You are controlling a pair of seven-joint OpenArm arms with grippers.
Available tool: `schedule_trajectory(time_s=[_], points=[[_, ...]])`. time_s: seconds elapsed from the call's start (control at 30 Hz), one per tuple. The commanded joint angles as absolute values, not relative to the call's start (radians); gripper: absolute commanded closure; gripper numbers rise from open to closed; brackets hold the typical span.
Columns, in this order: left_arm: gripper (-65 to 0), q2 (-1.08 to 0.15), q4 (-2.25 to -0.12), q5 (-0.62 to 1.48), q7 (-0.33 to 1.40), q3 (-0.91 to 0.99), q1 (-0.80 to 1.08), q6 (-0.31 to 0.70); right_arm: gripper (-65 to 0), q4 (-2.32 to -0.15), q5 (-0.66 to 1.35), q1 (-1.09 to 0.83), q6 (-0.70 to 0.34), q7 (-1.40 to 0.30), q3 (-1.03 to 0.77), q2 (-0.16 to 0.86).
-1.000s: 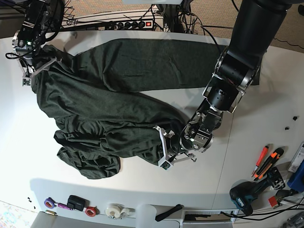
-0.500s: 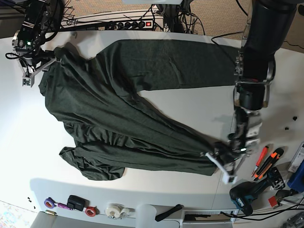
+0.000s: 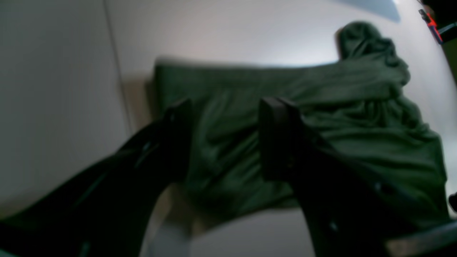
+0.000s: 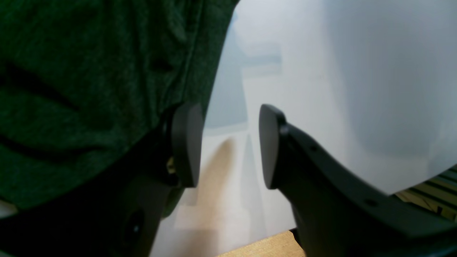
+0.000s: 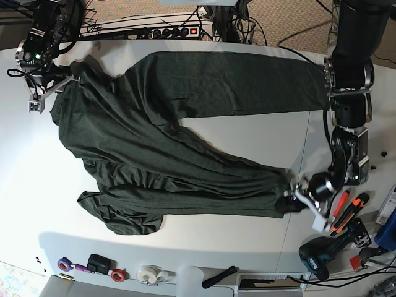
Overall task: Layout the t-shirt on the table in an organized manner, then fold the t-shirt properly
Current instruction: 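Grasp the shirt hem with the left gripper and pull it outward, then grasp the shirt body again with the left gripper and pull outward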
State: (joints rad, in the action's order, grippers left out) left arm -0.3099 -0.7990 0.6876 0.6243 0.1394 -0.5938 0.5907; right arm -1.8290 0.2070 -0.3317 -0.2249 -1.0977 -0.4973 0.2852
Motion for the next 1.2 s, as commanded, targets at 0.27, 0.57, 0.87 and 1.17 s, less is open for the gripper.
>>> schedule_trajectory(time_s=[0.27,0.57,0.87,1.17], points=[[-30.0,-0.190,-0.834,0.456,0.405,-0.143,-0.731,0.477,-26.1,-1.844,0.202,-0.274,-0.224,-1.069,-0.504,0.304],[-30.0,-0.092,-0.765,0.240,0.324,-0.605,-0.795,0.414,-26.1,-1.844,0.202,-0.274,-0.229,-1.085,-0.503,0.305],[-6.3,-0.011,-0.652,0.160,0.200,-0.703,-0.795,0.229,-26.1,-1.844,0.202,-0.274,-0.229,-1.085,-0.503,0.304],[0.0,-0.027,-0.652,0.160,0.161,-0.702,-0.798,-0.028,-26.0,-1.844,0.202,-0.274,-0.229,-1.088,-0.503,0.305]])
